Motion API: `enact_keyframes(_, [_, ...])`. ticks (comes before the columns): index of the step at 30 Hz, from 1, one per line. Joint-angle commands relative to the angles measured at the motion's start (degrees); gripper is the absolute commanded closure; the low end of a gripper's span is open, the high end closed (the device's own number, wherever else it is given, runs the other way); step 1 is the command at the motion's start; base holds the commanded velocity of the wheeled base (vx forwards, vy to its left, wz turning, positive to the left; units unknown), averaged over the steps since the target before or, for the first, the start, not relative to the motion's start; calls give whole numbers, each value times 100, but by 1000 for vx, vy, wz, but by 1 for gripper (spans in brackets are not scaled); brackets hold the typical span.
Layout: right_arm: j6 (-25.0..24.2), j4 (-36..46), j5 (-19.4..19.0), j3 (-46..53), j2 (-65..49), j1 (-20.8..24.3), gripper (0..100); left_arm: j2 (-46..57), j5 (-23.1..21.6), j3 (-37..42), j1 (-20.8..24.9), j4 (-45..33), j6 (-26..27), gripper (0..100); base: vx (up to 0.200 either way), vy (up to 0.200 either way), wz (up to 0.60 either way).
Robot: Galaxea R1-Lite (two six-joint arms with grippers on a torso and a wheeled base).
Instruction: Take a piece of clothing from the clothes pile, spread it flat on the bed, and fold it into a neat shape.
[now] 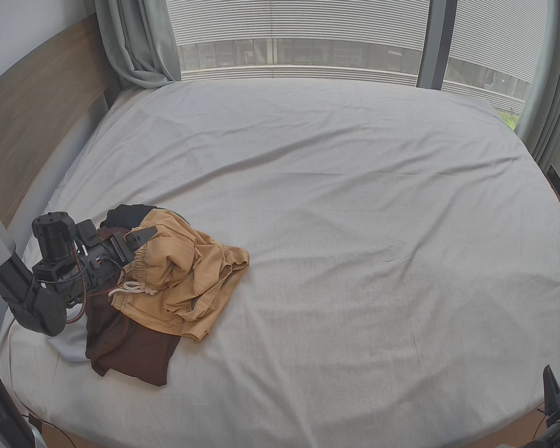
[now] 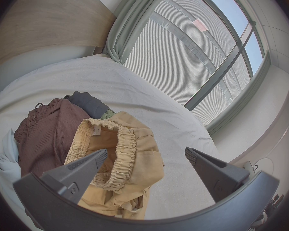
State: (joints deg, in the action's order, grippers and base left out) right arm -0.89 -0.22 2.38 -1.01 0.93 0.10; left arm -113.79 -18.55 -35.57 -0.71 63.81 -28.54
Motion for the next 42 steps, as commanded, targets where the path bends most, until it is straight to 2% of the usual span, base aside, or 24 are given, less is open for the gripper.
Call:
enact_keyframes(1, [-8, -4, 0, 101, -66, 8, 0, -205, 10, -187, 9, 0, -3, 0, 0, 0, 0])
enact_keyframes(28, [-16, -4, 0, 101, -66, 8, 0, -944, 36, -1092, 123, 0, -161, 0, 0, 0, 0])
enact_keyframes(29, [-25, -4, 0, 101, -66, 8, 0, -961, 45, -1101, 123, 0, -161, 100, 0, 0, 0])
enact_keyframes(42, [-43, -4, 8, 101, -66, 8, 0, -1031, 10, -1039, 132, 9, -284, 100, 0, 0, 0])
